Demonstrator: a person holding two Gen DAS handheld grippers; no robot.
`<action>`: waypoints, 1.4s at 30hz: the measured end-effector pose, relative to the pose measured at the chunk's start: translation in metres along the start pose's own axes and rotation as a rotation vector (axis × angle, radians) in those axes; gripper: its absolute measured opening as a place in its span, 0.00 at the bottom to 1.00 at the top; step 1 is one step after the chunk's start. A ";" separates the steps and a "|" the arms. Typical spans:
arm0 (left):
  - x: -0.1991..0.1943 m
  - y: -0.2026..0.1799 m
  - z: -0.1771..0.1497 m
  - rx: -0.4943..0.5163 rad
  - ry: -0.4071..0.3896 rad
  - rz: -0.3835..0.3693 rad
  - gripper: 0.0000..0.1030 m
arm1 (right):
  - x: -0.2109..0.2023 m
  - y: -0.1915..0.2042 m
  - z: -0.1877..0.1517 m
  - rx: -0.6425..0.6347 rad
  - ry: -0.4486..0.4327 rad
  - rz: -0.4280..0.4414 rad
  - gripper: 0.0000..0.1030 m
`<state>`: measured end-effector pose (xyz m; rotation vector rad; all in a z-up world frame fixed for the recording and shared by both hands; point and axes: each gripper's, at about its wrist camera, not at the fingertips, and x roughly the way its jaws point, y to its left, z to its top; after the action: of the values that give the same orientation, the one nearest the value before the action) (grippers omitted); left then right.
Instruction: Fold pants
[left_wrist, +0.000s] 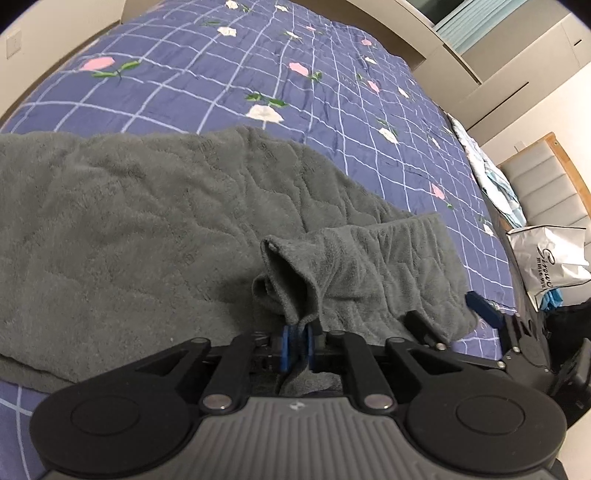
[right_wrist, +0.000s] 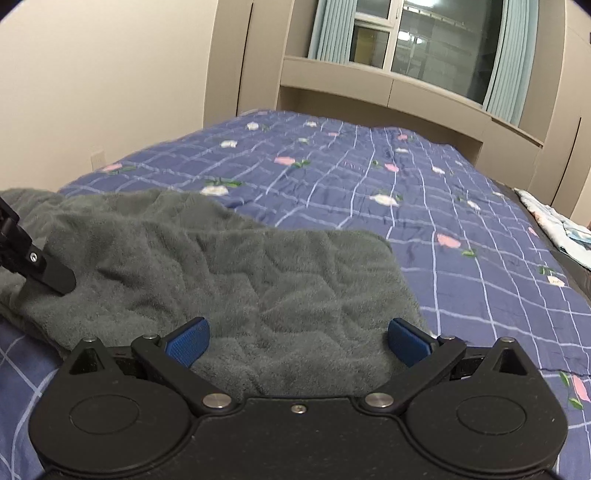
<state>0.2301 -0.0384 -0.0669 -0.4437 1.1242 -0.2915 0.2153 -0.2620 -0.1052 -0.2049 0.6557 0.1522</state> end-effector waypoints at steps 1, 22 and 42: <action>0.000 -0.001 0.001 0.004 -0.005 0.000 0.10 | -0.002 -0.002 0.001 0.001 -0.014 -0.001 1.00; 0.000 -0.007 0.006 0.081 -0.066 0.114 0.36 | 0.012 -0.026 0.015 -0.006 -0.052 -0.057 1.00; 0.027 -0.013 0.017 0.086 -0.125 0.251 0.61 | 0.072 -0.056 0.019 0.029 0.017 -0.229 1.00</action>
<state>0.2565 -0.0588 -0.0758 -0.2377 1.0281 -0.0907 0.2944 -0.3064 -0.1275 -0.2521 0.6466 -0.0788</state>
